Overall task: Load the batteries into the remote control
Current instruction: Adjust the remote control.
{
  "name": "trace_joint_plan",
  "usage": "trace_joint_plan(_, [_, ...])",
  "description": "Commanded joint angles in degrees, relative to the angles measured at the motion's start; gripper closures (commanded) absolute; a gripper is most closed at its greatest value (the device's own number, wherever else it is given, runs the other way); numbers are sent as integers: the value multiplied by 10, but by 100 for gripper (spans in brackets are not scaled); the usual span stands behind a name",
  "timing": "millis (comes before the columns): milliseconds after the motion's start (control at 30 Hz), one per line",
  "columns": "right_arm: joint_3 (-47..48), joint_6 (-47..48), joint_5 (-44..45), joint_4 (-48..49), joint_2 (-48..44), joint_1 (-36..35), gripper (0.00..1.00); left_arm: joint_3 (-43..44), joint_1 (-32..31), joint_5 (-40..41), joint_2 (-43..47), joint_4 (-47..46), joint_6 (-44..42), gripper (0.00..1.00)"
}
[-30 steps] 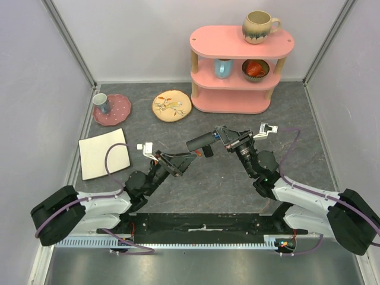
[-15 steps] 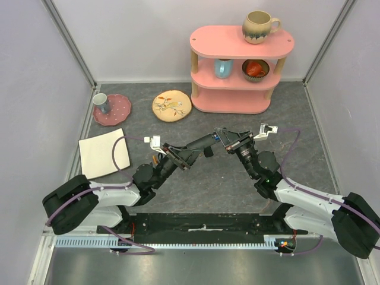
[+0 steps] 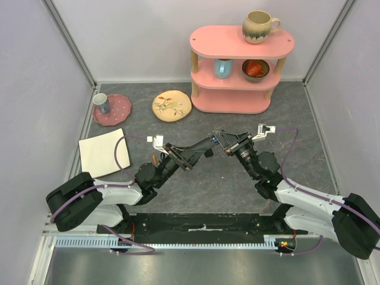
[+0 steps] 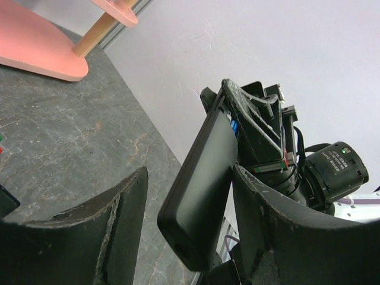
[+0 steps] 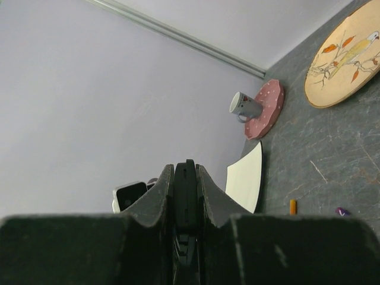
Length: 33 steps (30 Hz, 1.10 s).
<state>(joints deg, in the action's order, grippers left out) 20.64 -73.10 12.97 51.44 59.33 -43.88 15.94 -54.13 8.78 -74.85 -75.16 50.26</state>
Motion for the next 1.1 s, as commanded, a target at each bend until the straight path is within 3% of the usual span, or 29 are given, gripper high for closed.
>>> trace_joint_plan(0, [-3,-13,-27,24,-14,-2,100,9,-1,12,15,-147,-9,37])
trace_joint_plan(433, [-15,-7,-64,33,-22,-2,98,-3,9,-13,23,-156,-3,83])
trace_joint_plan(533, [-13,-4,-68,14,-34,-2,81,-8,11,-13,26,-155,0,90])
trace_joint_plan(567, [-12,-3,-71,7,-38,-1,69,-10,13,-12,26,-156,4,92])
trace_joint_plan(667, [-5,2,-75,-16,-44,-2,55,-15,15,-6,26,-155,9,98])
trace_joint_plan(967, [29,27,-87,-105,-74,0,26,-29,26,1,30,-155,21,98])
trace_joint_plan(1067, [51,67,-103,-192,-105,13,13,-40,47,-23,44,-135,42,98])
